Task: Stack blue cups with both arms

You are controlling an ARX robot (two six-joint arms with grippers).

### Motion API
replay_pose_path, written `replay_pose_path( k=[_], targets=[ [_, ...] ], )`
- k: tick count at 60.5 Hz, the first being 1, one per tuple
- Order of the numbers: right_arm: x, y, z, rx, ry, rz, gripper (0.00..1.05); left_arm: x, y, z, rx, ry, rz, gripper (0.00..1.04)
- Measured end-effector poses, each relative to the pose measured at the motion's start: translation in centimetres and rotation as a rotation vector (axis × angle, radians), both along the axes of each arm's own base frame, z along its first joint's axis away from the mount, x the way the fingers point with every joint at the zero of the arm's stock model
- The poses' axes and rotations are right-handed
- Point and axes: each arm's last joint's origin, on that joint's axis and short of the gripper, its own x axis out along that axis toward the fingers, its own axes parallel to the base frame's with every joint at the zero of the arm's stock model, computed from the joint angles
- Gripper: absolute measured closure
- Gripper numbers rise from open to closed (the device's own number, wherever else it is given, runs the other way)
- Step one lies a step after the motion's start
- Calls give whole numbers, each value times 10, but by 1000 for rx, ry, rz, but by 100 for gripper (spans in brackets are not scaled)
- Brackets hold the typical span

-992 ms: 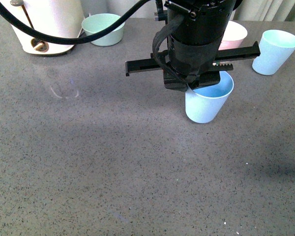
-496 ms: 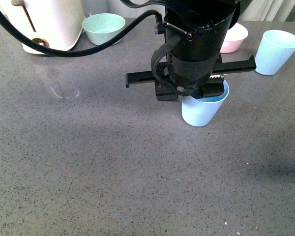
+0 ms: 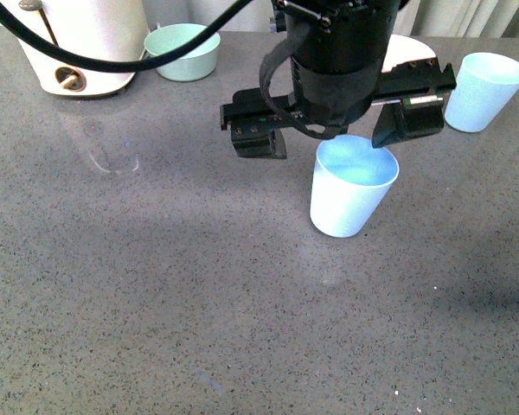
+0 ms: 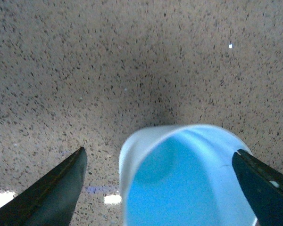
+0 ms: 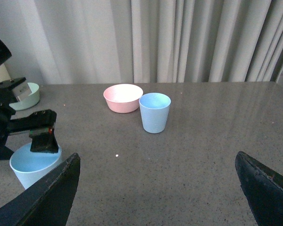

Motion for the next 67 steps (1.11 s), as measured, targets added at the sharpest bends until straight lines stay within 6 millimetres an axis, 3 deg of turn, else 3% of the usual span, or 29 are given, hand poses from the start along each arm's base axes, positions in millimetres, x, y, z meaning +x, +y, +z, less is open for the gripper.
replay_pose_path(
  k=[20,32,50,56,62,67],
  targets=[
    [0,0,0,0,0,0,9,14,20,37,-36,-80,21,9],
    [0,0,0,0,0,0,9,21,48,56,-47,-132,52,9],
    [0,0,0,0,0,0,9,39,125,96,-34,-316,137,9],
    [0,0,0,0,0,0,9,41,172,111,-25,-393,189,9],
    [0,0,0,0,0,0,9,34,205,122,-27,-468,228,9],
    [0,0,0,0,0,0,9,20,234,130,32,-753,243,22]
  ],
)
